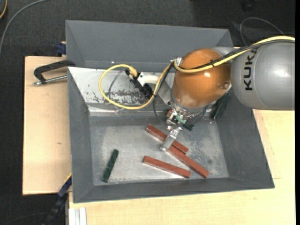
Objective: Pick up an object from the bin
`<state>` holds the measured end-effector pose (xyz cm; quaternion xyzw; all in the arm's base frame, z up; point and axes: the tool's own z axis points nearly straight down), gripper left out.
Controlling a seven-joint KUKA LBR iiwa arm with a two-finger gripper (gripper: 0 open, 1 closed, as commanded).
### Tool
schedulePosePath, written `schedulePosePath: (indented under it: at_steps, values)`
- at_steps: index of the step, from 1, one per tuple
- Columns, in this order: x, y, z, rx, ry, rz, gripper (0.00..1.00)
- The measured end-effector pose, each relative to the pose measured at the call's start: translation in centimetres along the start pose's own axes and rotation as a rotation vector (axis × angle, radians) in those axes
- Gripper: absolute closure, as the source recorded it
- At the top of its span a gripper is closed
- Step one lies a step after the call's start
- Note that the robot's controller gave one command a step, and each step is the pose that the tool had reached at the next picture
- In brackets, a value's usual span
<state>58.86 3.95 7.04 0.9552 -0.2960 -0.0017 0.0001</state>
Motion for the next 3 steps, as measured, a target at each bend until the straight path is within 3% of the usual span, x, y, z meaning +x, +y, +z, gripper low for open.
schedulePosePath:
  at_steps: [1, 3]
  values:
    - [0.01, -0.09, -0.03, 0.003, 0.001, -0.001, 1.0]
    - [0.02, -0.07, -0.02, 0.002, 0.0, -0.001, 1.0]
